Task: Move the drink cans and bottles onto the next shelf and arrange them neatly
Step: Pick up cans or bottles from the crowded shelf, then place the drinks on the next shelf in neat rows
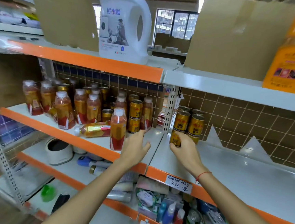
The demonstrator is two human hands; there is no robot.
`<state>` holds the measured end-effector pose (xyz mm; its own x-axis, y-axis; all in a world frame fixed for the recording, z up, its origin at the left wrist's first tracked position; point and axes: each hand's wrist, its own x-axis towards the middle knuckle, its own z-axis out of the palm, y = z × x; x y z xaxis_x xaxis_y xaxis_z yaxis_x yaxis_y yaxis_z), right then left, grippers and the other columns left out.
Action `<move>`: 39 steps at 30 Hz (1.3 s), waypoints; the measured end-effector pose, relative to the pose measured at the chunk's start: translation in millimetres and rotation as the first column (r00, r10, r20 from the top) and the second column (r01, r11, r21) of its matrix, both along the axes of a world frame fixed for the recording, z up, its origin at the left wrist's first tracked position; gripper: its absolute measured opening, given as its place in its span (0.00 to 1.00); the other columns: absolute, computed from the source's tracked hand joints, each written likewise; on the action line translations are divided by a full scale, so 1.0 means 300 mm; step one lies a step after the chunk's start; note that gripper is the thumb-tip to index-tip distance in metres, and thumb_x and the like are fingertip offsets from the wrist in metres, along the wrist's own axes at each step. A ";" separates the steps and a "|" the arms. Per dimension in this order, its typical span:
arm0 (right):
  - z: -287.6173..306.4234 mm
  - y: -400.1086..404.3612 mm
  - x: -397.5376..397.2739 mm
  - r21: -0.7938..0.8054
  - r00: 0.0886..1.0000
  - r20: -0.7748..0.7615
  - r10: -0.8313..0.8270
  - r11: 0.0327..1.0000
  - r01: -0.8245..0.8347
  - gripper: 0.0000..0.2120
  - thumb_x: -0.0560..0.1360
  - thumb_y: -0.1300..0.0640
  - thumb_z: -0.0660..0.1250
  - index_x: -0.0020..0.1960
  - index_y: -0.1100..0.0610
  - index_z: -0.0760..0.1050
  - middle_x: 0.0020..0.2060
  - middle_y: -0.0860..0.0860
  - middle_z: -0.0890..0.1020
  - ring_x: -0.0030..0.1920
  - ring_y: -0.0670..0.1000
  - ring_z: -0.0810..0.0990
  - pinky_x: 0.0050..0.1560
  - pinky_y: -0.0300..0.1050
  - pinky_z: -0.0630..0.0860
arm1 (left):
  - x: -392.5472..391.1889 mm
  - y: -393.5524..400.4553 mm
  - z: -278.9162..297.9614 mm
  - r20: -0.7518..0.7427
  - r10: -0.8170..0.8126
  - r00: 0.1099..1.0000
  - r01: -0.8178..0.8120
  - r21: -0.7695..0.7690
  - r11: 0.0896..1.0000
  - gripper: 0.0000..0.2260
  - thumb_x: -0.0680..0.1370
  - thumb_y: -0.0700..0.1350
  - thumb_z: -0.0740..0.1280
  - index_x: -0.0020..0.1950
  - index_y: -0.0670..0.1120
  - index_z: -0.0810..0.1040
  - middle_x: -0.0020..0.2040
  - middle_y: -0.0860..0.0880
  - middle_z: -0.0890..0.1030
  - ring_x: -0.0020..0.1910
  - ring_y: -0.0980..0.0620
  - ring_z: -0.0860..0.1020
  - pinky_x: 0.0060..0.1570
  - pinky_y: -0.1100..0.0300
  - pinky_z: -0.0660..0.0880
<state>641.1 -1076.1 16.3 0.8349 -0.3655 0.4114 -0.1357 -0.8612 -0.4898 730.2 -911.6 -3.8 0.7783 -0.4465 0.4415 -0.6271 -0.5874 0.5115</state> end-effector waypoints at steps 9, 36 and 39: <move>0.039 0.243 0.121 0.039 0.985 -0.031 0.170 0.985 -0.168 0.26 0.76 0.56 0.64 0.72 0.58 0.64 0.69 0.54 0.70 0.70 0.53 0.66 0.69 0.47 0.63 | 0.053 0.318 0.023 0.028 0.134 0.991 -0.135 0.038 0.990 0.15 0.79 0.47 0.62 0.64 0.44 0.72 0.56 0.46 0.79 0.57 0.46 0.76 0.55 0.49 0.73; -0.043 0.805 0.489 0.123 0.980 -0.028 0.198 0.973 -0.193 0.24 0.74 0.58 0.65 0.70 0.57 0.67 0.65 0.53 0.74 0.66 0.52 0.71 0.63 0.45 0.69 | 0.435 0.889 -0.028 -0.052 0.127 0.991 -0.122 0.093 0.988 0.17 0.78 0.44 0.66 0.66 0.46 0.71 0.62 0.46 0.77 0.59 0.46 0.76 0.57 0.49 0.73; -0.043 0.804 0.512 0.122 0.981 -0.029 0.190 0.975 -0.185 0.23 0.75 0.58 0.65 0.69 0.57 0.69 0.64 0.52 0.75 0.64 0.52 0.72 0.62 0.45 0.70 | 0.460 0.889 -0.035 -0.062 0.111 0.992 -0.105 0.086 0.991 0.17 0.78 0.44 0.65 0.67 0.45 0.71 0.62 0.46 0.77 0.59 0.46 0.76 0.57 0.49 0.73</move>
<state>794.8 -834.7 3.5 0.9083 -0.2447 0.3394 0.0014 -0.8093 -0.5874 868.3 -645.0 -14.1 0.8503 -0.3910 0.3523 -0.5240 -0.6920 0.4965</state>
